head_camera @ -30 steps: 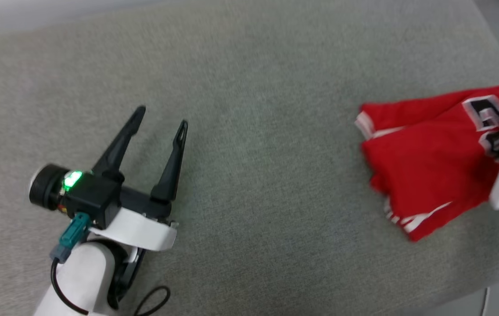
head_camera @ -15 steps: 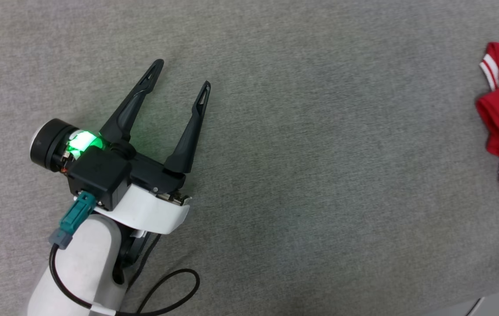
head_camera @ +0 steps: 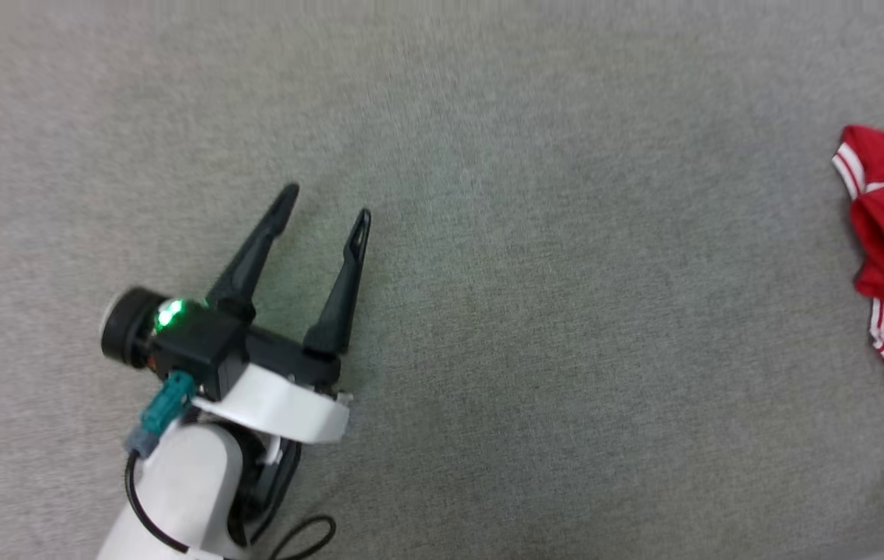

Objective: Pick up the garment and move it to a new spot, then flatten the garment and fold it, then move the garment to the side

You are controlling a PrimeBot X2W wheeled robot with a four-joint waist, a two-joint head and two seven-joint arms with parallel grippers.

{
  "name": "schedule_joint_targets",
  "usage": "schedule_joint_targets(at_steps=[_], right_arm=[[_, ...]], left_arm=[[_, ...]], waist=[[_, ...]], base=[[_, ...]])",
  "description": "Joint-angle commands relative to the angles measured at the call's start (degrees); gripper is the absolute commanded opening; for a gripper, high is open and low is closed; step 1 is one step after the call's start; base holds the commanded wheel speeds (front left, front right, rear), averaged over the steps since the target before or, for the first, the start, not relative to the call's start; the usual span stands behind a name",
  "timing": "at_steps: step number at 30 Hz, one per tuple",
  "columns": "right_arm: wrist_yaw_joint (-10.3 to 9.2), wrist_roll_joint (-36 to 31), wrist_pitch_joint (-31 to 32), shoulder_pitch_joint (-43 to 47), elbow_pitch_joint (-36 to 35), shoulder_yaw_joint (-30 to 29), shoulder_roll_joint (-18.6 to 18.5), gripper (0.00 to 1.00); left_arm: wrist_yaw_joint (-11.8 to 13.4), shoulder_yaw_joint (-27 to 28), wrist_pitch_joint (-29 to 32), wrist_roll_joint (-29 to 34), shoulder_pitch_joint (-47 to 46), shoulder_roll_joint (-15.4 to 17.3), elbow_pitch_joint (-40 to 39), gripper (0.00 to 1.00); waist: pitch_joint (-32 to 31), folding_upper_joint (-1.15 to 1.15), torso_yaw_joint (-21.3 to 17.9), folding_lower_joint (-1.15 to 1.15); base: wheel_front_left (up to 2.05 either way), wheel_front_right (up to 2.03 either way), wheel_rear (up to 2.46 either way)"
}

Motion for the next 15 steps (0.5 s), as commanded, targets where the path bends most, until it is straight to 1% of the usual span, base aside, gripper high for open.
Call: schedule_joint_targets(at_steps=[1,4,8,12,15], right_arm=[[-0.07,0.92,-1.15,2.09,-0.82,0.69,1.15,1.00],[-0.08,2.16,-3.53,6.27,-3.01,2.85,2.62,1.00],[-0.07,4.65,-4.88,12.44,-6.56,5.62,5.64,1.00],[-0.07,6.13,-4.58,18.36,-11.01,8.93,9.12,1.00],[-0.07,7.35,-4.38,22.42,-14.47,11.31,11.21,1.00]], left_arm=[[0.59,0.10,-0.46,-0.50,1.95,-0.67,0.65,1.00],[1.52,0.46,-0.90,-1.38,4.69,-1.75,2.30,1.00],[2.79,1.27,-1.16,-2.43,8.24,-3.05,4.01,1.00],[4.39,2.62,-1.34,-3.02,11.47,-3.86,5.50,1.00],[5.03,3.88,-1.42,-3.36,13.34,-4.03,6.98,1.00]], waist=[[-5.19,0.00,1.29,0.00],[-9.15,0.00,2.38,0.00],[-13.67,0.00,4.30,0.00],[-17.15,0.00,6.28,0.00],[-19.60,0.00,7.96,0.00]], base=[[0.00,0.00,0.00],[0.00,0.00,0.00],[0.00,0.00,0.00],[0.00,0.00,0.00],[0.00,0.00,0.00]])
